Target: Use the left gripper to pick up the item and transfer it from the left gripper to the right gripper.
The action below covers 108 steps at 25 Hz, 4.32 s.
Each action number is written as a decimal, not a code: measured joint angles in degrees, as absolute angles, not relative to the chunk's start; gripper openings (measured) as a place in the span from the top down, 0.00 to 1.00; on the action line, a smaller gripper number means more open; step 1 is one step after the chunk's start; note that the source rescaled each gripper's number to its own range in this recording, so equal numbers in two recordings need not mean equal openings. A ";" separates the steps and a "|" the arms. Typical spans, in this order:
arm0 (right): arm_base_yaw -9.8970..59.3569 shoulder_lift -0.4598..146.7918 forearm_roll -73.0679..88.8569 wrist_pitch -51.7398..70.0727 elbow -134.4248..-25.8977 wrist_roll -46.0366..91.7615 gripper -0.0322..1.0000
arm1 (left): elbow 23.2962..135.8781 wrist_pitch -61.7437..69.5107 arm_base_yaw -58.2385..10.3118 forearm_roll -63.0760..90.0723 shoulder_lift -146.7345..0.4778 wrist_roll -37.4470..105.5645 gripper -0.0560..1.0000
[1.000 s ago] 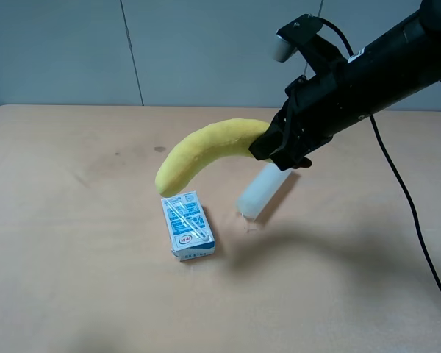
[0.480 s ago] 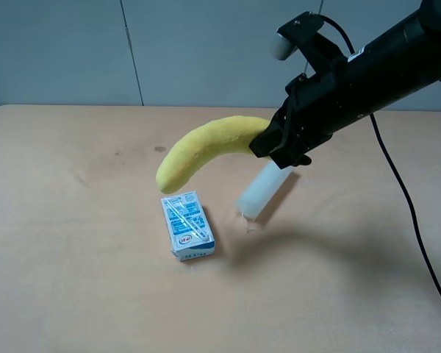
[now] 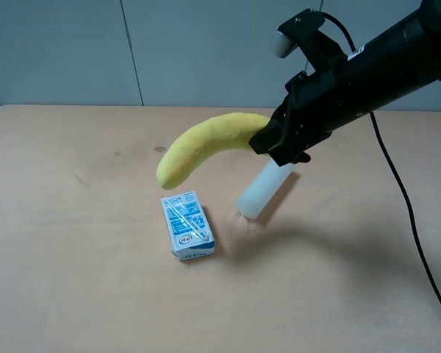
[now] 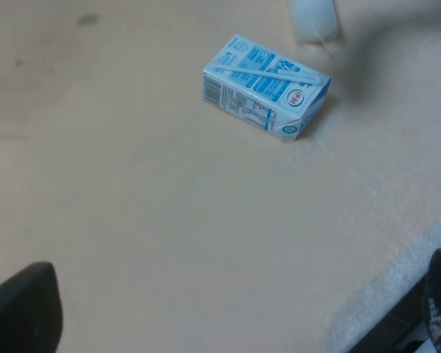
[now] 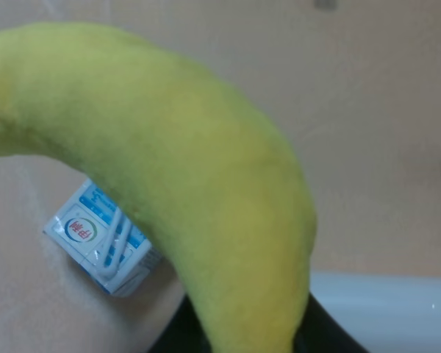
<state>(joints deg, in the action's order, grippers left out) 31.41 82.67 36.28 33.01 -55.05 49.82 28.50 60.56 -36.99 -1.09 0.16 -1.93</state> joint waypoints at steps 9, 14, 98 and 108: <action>31.41 82.67 36.28 32.95 -55.05 49.05 0.97 | 28.50 60.56 -33.37 -1.14 0.16 -1.88 0.02; 31.41 82.67 35.81 32.90 -55.05 46.74 0.97 | 28.50 60.56 -20.74 -1.08 0.16 -1.83 0.02; -7.43 74.99 11.03 60.67 -65.96 3.84 0.01 | 28.50 60.56 4.81 -1.12 0.16 -1.78 0.03; -7.43 54.97 11.03 66.29 -50.95 7.63 0.00 | 28.50 60.56 4.81 -1.12 0.16 -1.78 0.03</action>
